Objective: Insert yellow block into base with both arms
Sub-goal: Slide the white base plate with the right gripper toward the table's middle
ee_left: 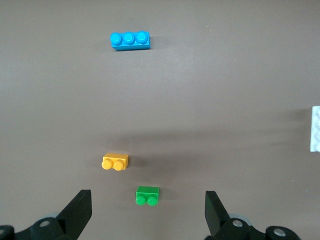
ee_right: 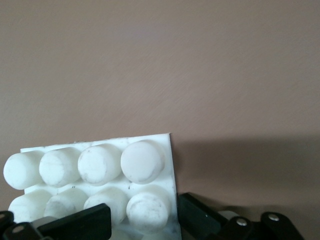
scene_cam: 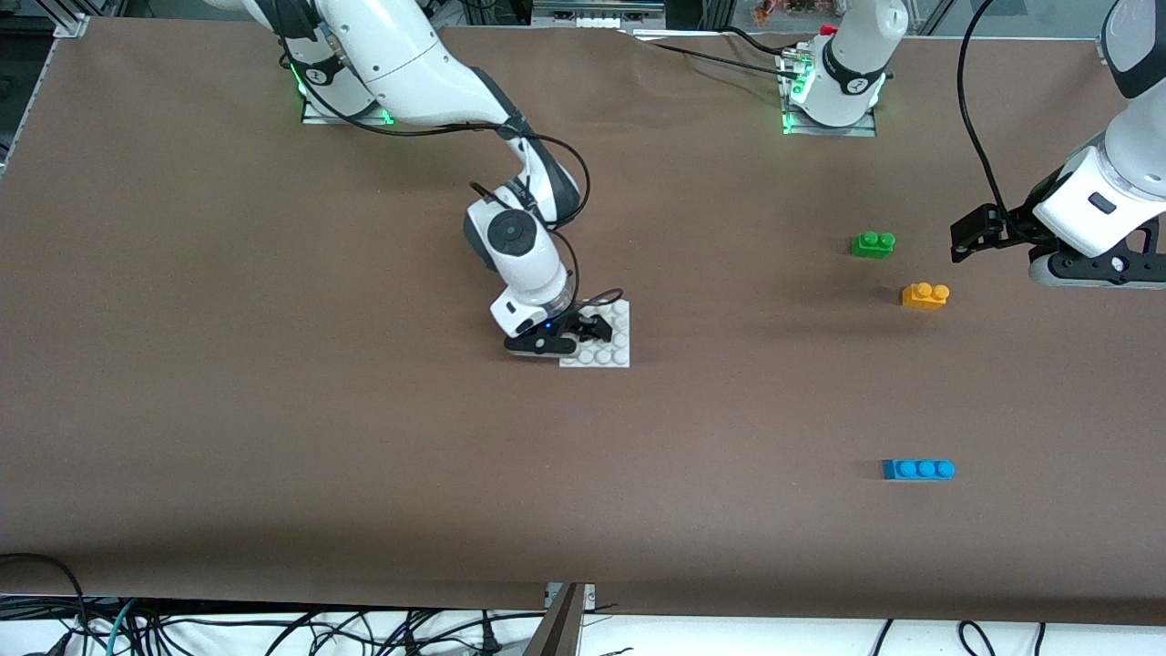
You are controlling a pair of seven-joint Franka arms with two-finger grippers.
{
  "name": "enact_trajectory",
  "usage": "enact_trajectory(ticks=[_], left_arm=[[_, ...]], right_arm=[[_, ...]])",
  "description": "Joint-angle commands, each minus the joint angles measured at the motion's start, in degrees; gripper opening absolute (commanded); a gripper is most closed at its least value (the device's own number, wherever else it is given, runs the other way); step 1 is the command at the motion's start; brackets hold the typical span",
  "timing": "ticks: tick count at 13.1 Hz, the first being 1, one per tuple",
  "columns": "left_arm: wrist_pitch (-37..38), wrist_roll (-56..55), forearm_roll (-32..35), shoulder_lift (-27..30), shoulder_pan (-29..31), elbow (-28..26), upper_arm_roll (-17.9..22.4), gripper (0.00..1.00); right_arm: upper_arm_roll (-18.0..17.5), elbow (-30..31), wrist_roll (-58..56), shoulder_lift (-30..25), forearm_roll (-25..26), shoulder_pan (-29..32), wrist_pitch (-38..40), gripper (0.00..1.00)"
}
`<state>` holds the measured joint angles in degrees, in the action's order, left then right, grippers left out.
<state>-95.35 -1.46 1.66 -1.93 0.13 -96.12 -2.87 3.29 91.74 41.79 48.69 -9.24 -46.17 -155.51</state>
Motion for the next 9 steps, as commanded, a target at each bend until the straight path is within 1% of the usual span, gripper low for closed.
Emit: enact_trajectory(ticks=[1, 3, 7, 9], left_arm=[[0.61, 0.32, -1.84, 0.08, 0.04, 0.40, 0.24, 1.00], [0.61, 0.32, -2.27, 0.08, 0.13, 0.40, 0.24, 1.00], [0.52, 0.14, -2.28, -0.01, -0.13, 0.49, 0.06, 1.00], [0.52, 0.32, -2.28, -0.01, 0.04, 0.49, 0.24, 1.00]], right_arm=[[0.13, -1.57, 1.71, 3.17, 2.12, -2.69, -0.67, 0.65], [0.05, -1.66, 3.64, 3.17, 2.12, -3.05, -0.76, 0.65], [0.13, -5.34, 7.86, 5.88, 2.12, -4.46, -0.76, 0.65], [0.13, -5.70, 9.27, 5.98, 2.21, -4.72, -0.76, 0.65]])
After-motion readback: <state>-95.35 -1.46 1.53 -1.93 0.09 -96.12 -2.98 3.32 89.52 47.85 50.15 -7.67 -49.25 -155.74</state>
